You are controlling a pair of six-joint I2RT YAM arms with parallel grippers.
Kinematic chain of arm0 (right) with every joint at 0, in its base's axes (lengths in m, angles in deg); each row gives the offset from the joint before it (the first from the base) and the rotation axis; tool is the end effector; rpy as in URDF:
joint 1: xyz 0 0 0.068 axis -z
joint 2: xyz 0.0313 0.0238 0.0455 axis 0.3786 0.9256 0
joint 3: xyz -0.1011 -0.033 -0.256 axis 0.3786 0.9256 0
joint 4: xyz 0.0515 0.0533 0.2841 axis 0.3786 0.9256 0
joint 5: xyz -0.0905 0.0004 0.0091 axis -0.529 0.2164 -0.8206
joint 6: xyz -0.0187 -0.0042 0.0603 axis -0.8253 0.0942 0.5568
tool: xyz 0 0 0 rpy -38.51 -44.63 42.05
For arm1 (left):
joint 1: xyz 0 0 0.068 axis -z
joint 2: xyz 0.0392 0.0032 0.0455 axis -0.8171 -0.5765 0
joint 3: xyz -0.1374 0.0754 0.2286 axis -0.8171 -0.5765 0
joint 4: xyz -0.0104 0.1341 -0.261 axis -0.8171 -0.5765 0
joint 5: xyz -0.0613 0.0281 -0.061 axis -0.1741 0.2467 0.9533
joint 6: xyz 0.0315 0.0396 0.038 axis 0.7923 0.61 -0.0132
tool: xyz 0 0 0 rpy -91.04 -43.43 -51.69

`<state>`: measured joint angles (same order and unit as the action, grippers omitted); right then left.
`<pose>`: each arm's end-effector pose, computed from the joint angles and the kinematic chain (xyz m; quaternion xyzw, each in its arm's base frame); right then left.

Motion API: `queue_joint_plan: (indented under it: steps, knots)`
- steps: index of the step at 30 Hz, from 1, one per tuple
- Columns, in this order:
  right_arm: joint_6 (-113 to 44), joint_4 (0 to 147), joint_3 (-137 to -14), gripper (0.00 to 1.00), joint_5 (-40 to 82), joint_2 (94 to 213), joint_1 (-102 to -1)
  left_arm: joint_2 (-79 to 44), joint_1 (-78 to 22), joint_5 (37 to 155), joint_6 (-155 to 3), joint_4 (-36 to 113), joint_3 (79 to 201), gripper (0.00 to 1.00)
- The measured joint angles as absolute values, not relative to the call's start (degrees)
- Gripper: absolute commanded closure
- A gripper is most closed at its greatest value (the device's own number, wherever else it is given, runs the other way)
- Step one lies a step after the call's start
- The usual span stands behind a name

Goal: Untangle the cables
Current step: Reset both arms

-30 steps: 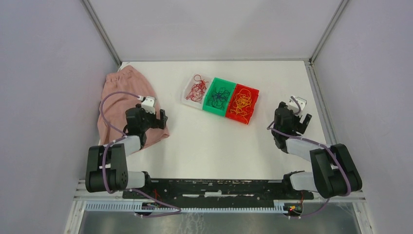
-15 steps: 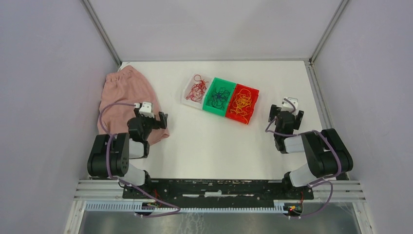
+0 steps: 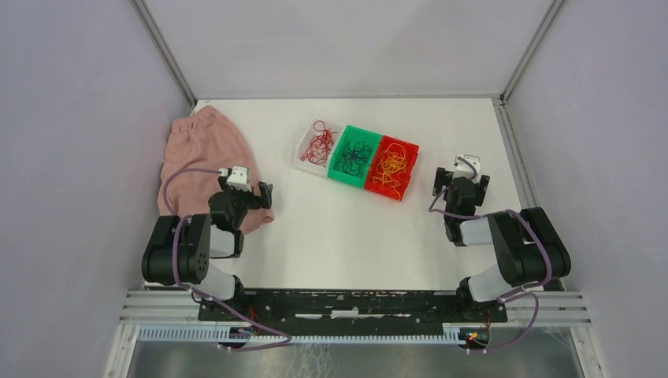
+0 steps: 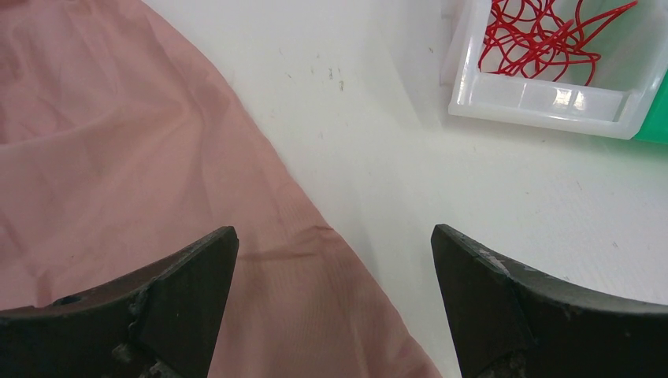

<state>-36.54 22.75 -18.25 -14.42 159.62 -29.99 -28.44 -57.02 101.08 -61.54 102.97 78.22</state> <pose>0.2741 0.0146 0.1045 0.1162 0.7942 -0.1312 0.5818 0.2495 -0.0017 0.1045 0.0787 0.7586 -0.0635 0.6437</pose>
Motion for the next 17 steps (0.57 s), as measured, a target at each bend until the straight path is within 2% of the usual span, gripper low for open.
queue_joint_plan:
  steps: [17]
  knots:
    - [-36.54,22.75,-18.25,0.01,-14.07,159.62,-29.99,-28.44,-57.02,101.06,-61.54,102.95,78.24,0.01]
